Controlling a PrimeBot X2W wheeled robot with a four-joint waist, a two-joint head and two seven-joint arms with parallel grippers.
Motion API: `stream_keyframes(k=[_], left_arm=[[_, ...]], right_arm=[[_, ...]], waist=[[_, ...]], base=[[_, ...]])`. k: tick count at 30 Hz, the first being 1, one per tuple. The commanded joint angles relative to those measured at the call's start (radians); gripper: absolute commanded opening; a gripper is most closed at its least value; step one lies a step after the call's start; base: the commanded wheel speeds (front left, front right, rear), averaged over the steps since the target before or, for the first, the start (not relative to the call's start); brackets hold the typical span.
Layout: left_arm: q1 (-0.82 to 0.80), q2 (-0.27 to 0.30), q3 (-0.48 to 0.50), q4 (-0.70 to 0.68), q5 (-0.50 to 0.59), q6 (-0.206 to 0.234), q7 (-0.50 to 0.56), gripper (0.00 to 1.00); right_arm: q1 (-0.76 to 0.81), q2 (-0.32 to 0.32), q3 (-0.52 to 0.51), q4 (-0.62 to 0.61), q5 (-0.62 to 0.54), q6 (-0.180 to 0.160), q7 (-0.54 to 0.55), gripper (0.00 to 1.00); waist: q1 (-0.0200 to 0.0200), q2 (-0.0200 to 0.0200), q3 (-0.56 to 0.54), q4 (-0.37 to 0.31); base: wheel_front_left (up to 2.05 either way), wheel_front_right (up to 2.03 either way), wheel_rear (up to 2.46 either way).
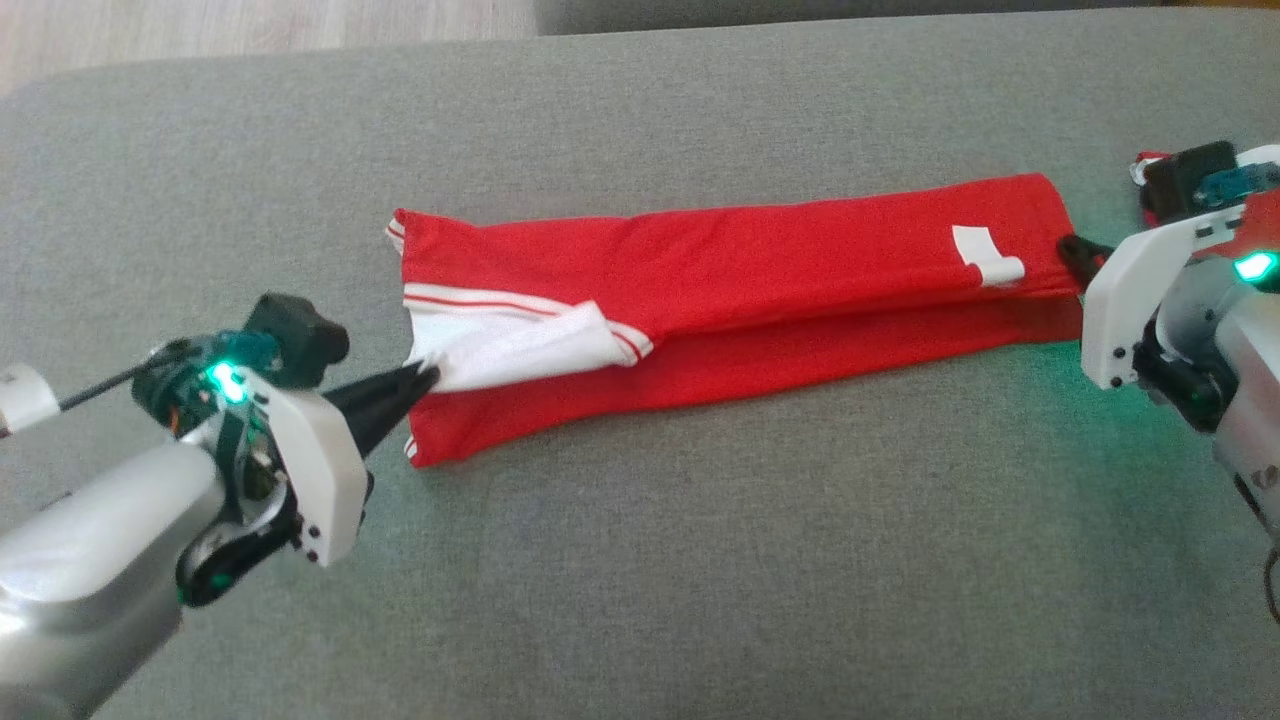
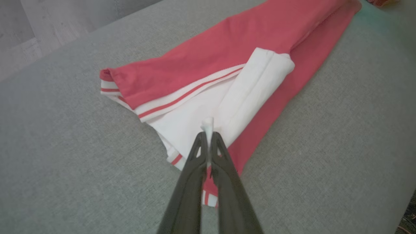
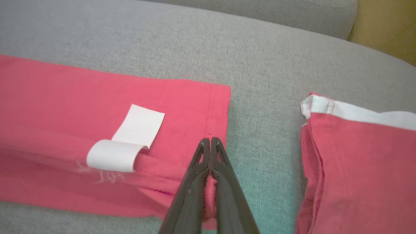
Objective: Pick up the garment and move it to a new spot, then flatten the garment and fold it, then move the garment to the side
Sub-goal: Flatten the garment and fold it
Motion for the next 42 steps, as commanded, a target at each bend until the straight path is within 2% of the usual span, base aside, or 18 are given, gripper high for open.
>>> stream_keyframes(k=[1, 7, 8, 9, 12, 15, 19, 25, 29, 30, 32, 34, 36, 38, 42], left_arm=[[-0.018, 0.051, 0.034, -0.023, -0.01, 0.009, 0.013, 0.0], [-0.005, 0.049, 0.021, -0.039, -0.03, 0.013, 0.047, 0.0], [-0.004, 0.046, 0.021, -0.04, -0.03, 0.019, 0.044, 0.28], [-0.002, 0.041, 0.025, -0.039, -0.031, 0.028, 0.037, 1.0], [0.002, 0.029, 0.039, -0.025, -0.027, 0.05, 0.004, 1.0], [0.005, 0.008, 0.071, -0.005, -0.017, 0.098, -0.071, 1.0], [0.017, -0.036, 0.137, 0.031, -0.016, 0.172, -0.215, 1.0], [0.061, -0.111, 0.234, 0.083, -0.022, 0.253, -0.433, 1.0], [0.123, -0.154, 0.316, 0.094, -0.002, 0.292, -0.472, 1.0], [0.123, -0.154, 0.316, 0.094, -0.002, 0.292, -0.472, 1.0], [0.167, -0.184, 0.407, 0.061, 0.044, 0.309, -0.474, 1.0], [0.234, -0.221, 0.509, 0.021, 0.102, 0.32, -0.474, 1.0], [0.307, -0.26, 0.6, -0.015, 0.171, 0.316, -0.475, 1.0], [0.378, -0.305, 0.685, -0.043, 0.23, 0.304, -0.475, 1.0], [0.499, -0.407, 0.84, -0.089, 0.347, 0.253, -0.475, 1.0]], right_arm=[[0.017, -0.03, 0.023, -0.024, 0.011, -0.001, 0.01, 0.0], [0.013, -0.042, 0.089, -0.031, 0.045, -0.001, 0.041, 0.0], [0.01, -0.043, 0.096, -0.031, 0.047, -0.001, 0.034, 0.83], [0.009, -0.041, 0.098, -0.028, 0.055, -0.001, 0.028, 1.0], [0.006, -0.031, 0.098, -0.021, 0.087, -0.001, 0.013, 1.0], [-0.005, -0.023, 0.092, -0.01, 0.107, -0.001, -0.022, 1.0], [-0.022, 0.003, 0.042, 0.011, 0.152, -0.001, -0.116, 1.0], [-0.029, 0.058, -0.011, 0.047, 0.167, -0.001, -0.303, 1.0], [-0.02, 0.11, -0.044, 0.065, 0.14, -0.001, -0.451, 1.0], [-0.02, 0.11, -0.044, 0.065, 0.14, -0.001, -0.451, 1.0], [-0.009, 0.136, -0.077, 0.064, 0.118, -0.001, -0.474, 1.0], [0.005, 0.151, -0.141, 0.022, 0.066, -0.001, -0.478, 1.0], [0.052, 0.164, -0.259, -0.046, -0.013, -0.001, -0.478, 1.0], [0.127, 0.184, -0.379, -0.127, -0.148, -0.001, -0.479, 1.0], [0.331, 0.303, -0.627, -0.31, -0.387, -0.001, -0.479, 1.0]], waist=[[0.0001, -0.0001, 0.002, -0.002], [0.0001, -0.0001, 0.008, -0.011], [0.0001, -0.0001, 0.008, -0.013], [0.0001, -0.0001, 0.006, -0.015], [0.0001, -0.0001, -0.004, -0.021], [0.0001, -0.0001, -0.022, -0.027], [0.0001, -0.0001, -0.054, -0.033], [0.0001, -0.0001, -0.112, -0.043], [0.0001, -0.0001, -0.146, -0.047], [0.0001, -0.0001, -0.146, -0.047], [0.0001, -0.0001, -0.155, -0.048], [0.0001, -0.0001, -0.16, -0.048], [0.0001, -0.0001, -0.165, -0.049], [0.0001, -0.0001, -0.167, -0.05], [0.0001, -0.0001, -0.171, -0.051]], base=[[0.0, 0.0, 0.0], [0.0, 0.0, 0.0], [0.0, 0.0, 0.0], [0.0, 0.0, 0.0], [0.0, 0.0, 0.0], [0.0, 0.0, 0.0], [0.0, 0.0, 0.0], [0.0, 0.0, 0.0], [0.0, 0.0, 0.0], [0.0, 0.0, 0.0], [0.0, 0.0, 0.0], [0.0, 0.0, 0.0], [0.0, 0.0, 0.0], [0.0, 0.0, 0.0], [0.0, 0.0, 0.0]])
